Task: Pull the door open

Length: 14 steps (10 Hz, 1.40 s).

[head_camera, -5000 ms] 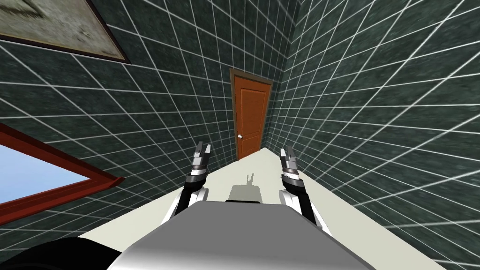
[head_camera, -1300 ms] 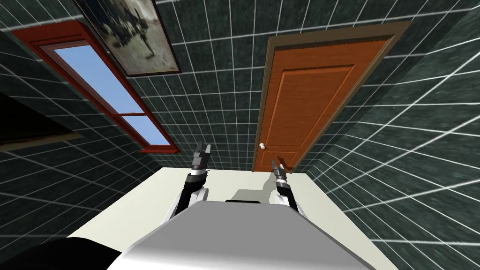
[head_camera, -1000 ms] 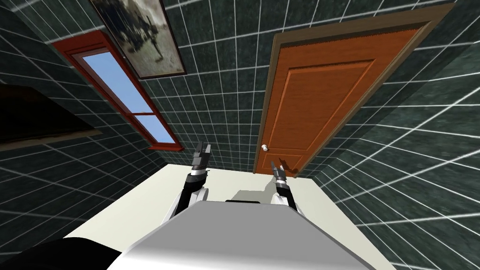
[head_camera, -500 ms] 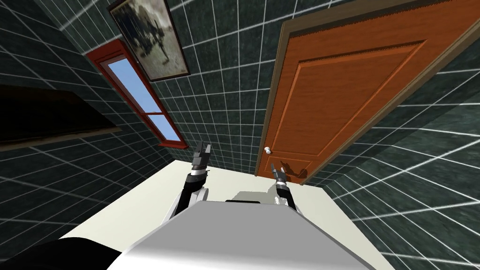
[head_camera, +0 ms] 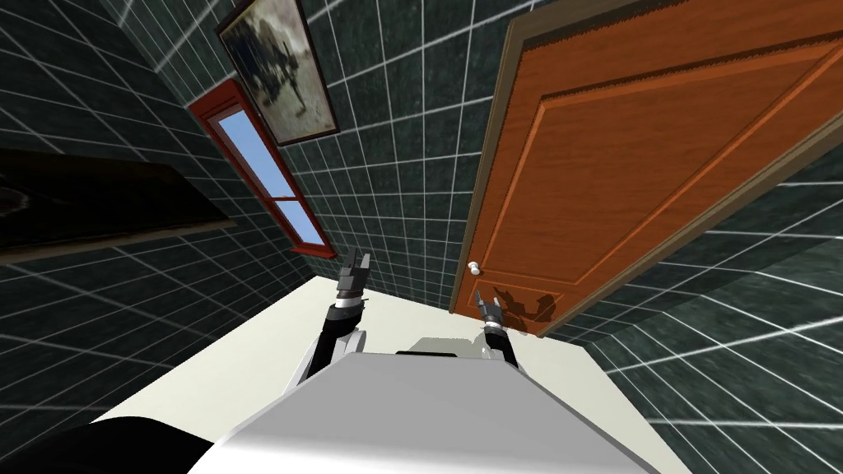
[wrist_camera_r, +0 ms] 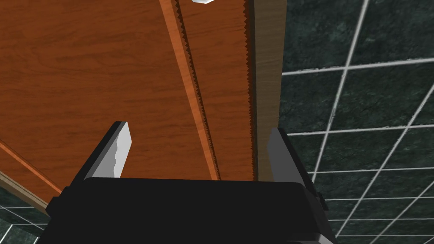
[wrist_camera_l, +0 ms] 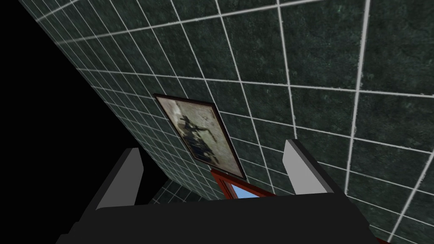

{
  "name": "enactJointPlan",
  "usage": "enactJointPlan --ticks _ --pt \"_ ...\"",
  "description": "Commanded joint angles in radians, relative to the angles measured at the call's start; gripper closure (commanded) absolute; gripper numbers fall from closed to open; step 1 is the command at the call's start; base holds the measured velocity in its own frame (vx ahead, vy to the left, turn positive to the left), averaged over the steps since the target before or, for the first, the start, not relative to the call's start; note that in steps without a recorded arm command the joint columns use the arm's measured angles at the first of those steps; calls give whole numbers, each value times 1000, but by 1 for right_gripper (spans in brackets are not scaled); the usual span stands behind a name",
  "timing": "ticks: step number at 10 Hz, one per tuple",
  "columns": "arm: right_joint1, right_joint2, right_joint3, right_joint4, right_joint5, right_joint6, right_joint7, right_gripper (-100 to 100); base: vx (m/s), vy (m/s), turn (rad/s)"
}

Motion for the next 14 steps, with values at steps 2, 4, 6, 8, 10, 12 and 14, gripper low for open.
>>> enactJointPlan --ticks 2,4,6,8,10,12,14 --pt "-9 0 -1 39 -10 -5 56 -100 48 -66 120" --pt "-17 0 -2 67 -16 -8 92 -100 47 -60 89" --pt "-25 -1 -3 94 -23 -12 127 -100 31 -63 111" --pt "-33 0 -3 123 -30 -15 164 -100 48 -74 107" --pt "-42 0 -4 152 -36 -19 201 -100 41 -58 107" --pt "-48 -2 -5 163 -38 -20 205 -100 31 -44 53" --pt "-43 -31 -16 184 -49 -32 182 -100 139 -5 101"
